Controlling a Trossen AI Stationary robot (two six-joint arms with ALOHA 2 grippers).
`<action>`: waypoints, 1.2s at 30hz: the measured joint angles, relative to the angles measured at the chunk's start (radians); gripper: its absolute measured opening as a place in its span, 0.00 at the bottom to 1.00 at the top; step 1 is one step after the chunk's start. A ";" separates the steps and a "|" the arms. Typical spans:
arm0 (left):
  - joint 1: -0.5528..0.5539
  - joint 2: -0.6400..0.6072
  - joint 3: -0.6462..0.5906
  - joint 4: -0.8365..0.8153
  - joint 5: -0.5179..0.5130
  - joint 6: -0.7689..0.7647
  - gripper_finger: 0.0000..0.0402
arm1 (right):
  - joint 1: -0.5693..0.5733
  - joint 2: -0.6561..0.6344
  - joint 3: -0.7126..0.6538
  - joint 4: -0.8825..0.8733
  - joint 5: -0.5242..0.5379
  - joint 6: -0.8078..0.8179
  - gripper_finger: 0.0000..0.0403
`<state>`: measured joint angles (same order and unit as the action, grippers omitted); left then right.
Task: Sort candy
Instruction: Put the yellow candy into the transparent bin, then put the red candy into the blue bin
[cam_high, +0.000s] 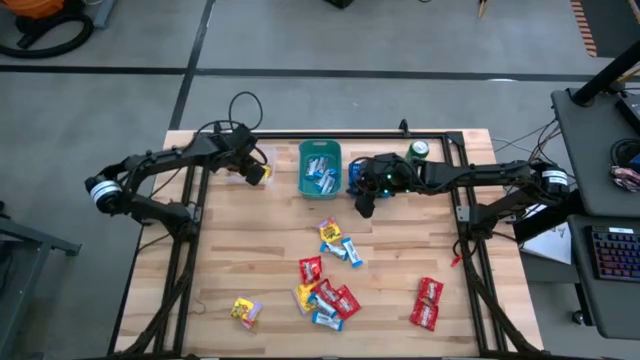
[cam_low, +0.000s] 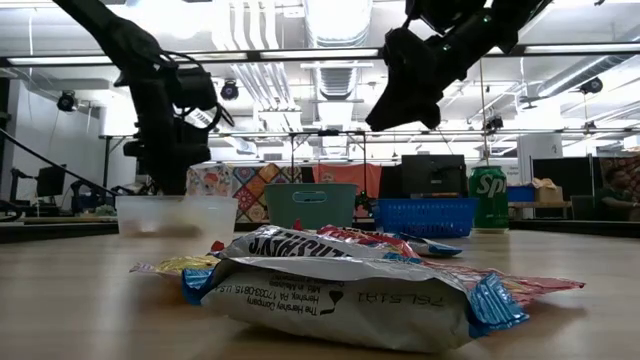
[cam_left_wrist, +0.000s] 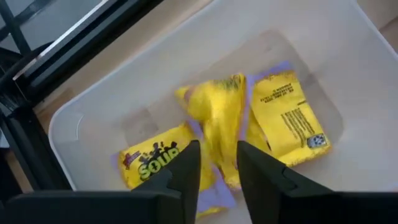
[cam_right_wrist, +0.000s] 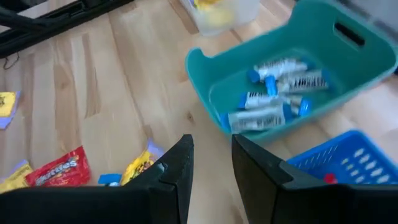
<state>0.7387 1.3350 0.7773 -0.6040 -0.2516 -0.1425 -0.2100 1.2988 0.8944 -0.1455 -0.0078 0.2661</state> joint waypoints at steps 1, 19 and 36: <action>0.000 0.000 0.001 0.001 0.000 0.000 0.25 | 0.001 0.000 0.000 -0.012 -0.001 0.015 0.25; -0.152 -0.120 0.030 0.130 0.079 0.054 0.34 | 0.093 0.020 0.000 -0.160 -0.210 0.380 0.23; -0.274 -0.120 0.028 0.230 0.080 0.108 0.34 | 0.259 0.076 0.051 -0.401 -0.226 0.712 0.17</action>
<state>0.4644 1.2145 0.8055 -0.3742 -0.1719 -0.0341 0.0486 1.3752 0.9455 -0.5461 -0.2334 0.9780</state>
